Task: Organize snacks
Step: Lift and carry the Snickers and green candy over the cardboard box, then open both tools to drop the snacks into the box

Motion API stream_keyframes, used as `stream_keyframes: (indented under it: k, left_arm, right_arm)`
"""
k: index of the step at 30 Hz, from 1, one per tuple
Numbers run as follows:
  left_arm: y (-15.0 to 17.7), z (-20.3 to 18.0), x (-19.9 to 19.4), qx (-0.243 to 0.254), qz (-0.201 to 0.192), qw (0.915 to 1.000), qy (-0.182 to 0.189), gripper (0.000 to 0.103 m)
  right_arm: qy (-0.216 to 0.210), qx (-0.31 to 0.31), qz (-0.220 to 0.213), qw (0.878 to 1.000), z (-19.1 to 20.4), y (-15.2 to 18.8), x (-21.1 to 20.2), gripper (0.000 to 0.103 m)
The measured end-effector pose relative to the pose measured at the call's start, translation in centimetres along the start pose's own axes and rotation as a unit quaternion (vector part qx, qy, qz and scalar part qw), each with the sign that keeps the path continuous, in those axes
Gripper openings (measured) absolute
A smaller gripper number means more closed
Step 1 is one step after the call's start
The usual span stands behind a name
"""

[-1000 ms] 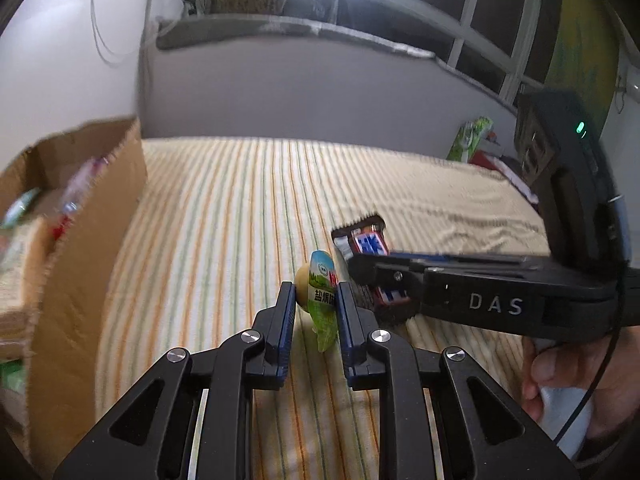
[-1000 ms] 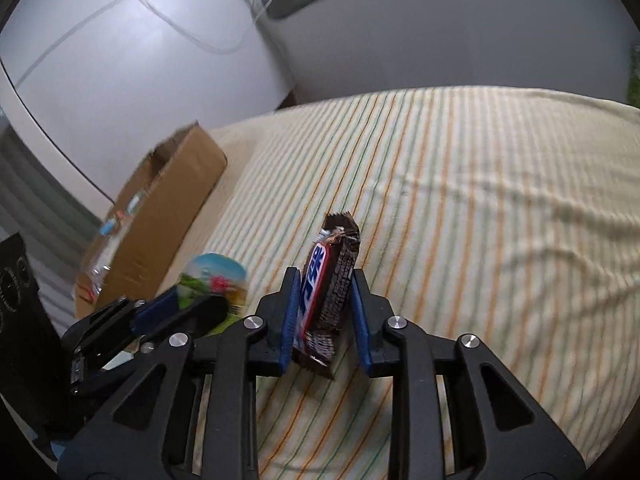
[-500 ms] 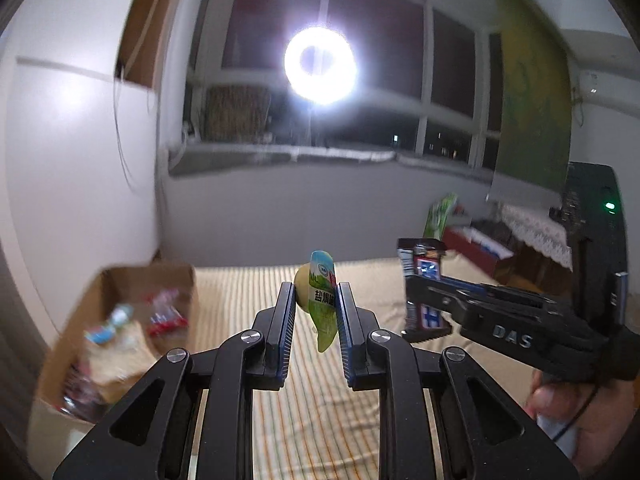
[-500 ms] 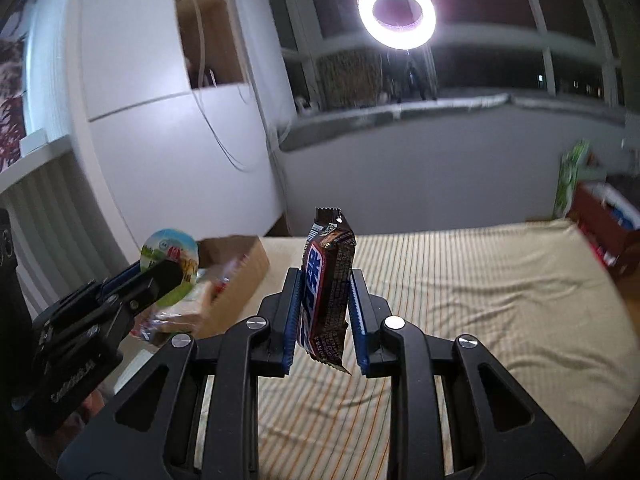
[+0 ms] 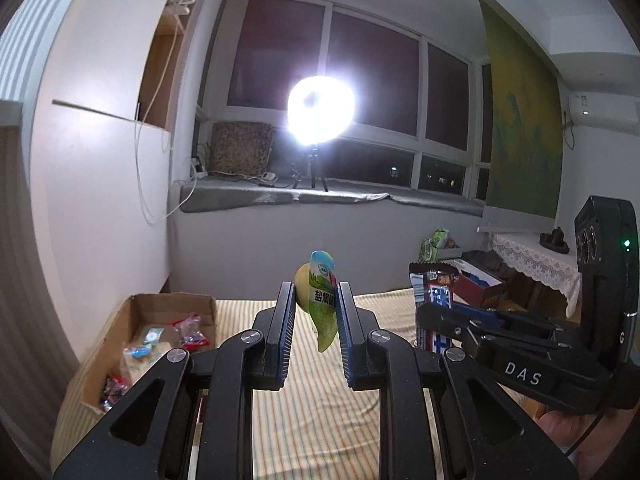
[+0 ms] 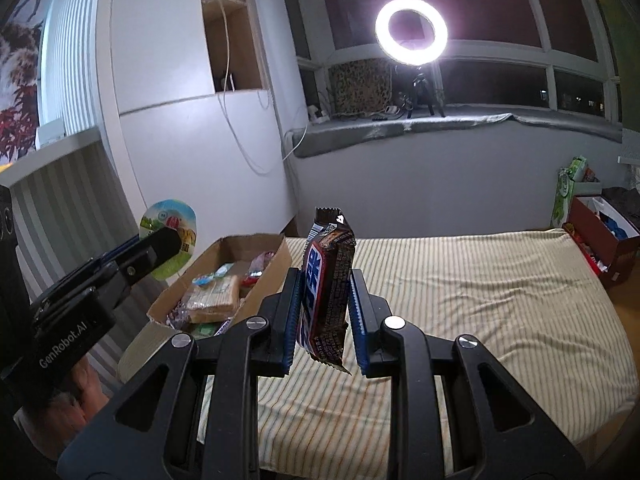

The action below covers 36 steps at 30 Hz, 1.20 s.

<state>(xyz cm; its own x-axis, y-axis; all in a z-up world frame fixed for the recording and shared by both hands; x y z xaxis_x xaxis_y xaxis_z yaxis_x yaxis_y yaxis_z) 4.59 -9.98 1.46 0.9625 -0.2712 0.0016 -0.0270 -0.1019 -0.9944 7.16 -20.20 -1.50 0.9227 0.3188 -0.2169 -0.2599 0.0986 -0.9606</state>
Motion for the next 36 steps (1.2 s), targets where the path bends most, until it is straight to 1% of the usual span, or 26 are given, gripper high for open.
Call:
stream_keyframes:
  k: [4,8,9,11,16,17,20,22,25,29,32,36]
  left_arm:
    - [0.6,1.9,0.0,-0.013,0.004,0.9998,-0.012,0.018]
    - [1.2,5.2,0.0,-0.031,0.008,0.9990,-0.032,0.018]
    - [1.4,6.6,0.1,-0.036,0.010,0.9983,-0.044,0.018]
    - [1.8,8.4,-0.1,-0.042,0.012,0.9973,-0.059,0.018]
    - [2.5,15.2,-1.0,-0.051,0.015,0.9902,-0.129,0.018]
    - [2.5,16.4,-1.3,-0.051,0.015,0.9882,-0.144,0.018]
    - [2.4,18.9,-2.3,-0.049,0.014,0.9825,-0.179,0.018]
    - [2.0,19.6,-2.6,-0.045,0.011,0.9804,-0.192,0.018]
    - [1.4,19.4,-2.7,-0.040,0.005,0.9798,-0.196,0.018]
    - [1.5,18.9,-2.3,-0.036,0.004,0.9812,-0.190,0.018]
    - [2.0,18.9,-1.7,-0.036,0.009,0.9824,-0.183,0.018]
    - [3.6,19.4,-0.3,-0.038,0.028,0.9825,-0.180,0.018]
  right_arm:
    - [-0.010,-0.009,0.018,1.000,2.2,0.9,2.1,0.024]
    - [-0.032,-0.021,0.039,0.999,5.2,1.8,5.1,0.024]
    - [-0.040,-0.024,0.044,0.998,6.0,2.0,6.2,0.024]
    - [-0.058,-0.027,0.053,0.997,7.9,2.5,7.8,0.024]
    - [-0.117,-0.036,0.071,0.990,13.6,3.8,11.8,0.024]
    - [-0.131,-0.039,0.070,0.988,14.7,3.9,12.3,0.024]
    - [-0.151,-0.038,0.067,0.986,16.3,3.8,12.9,0.024]
    - [-0.155,-0.038,0.065,0.985,16.7,3.6,12.9,0.024]
    - [-0.155,-0.038,0.060,0.985,16.5,3.2,12.7,0.024]
    - [-0.152,-0.039,0.061,0.986,16.1,3.0,12.8,0.024]
    - [-0.148,-0.037,0.071,0.986,15.7,3.6,13.9,0.024]
    - [-0.146,-0.034,0.096,0.984,15.1,5.7,15.7,0.024]
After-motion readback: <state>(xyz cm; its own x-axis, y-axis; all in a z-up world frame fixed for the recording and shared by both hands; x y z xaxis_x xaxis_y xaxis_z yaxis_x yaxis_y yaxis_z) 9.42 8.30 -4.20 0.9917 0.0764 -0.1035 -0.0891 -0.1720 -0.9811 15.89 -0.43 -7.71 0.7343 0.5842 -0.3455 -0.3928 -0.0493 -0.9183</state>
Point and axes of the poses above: each gripper's, at about its wrist camera, not at the fingertips, and x roughly the way its jaws point, z to its left, y to its underside, the point moved 8 cm from there along x, roughly the way its jaws point, and after that the axes turned 14 degrees about -z, right-handed, at the moved point
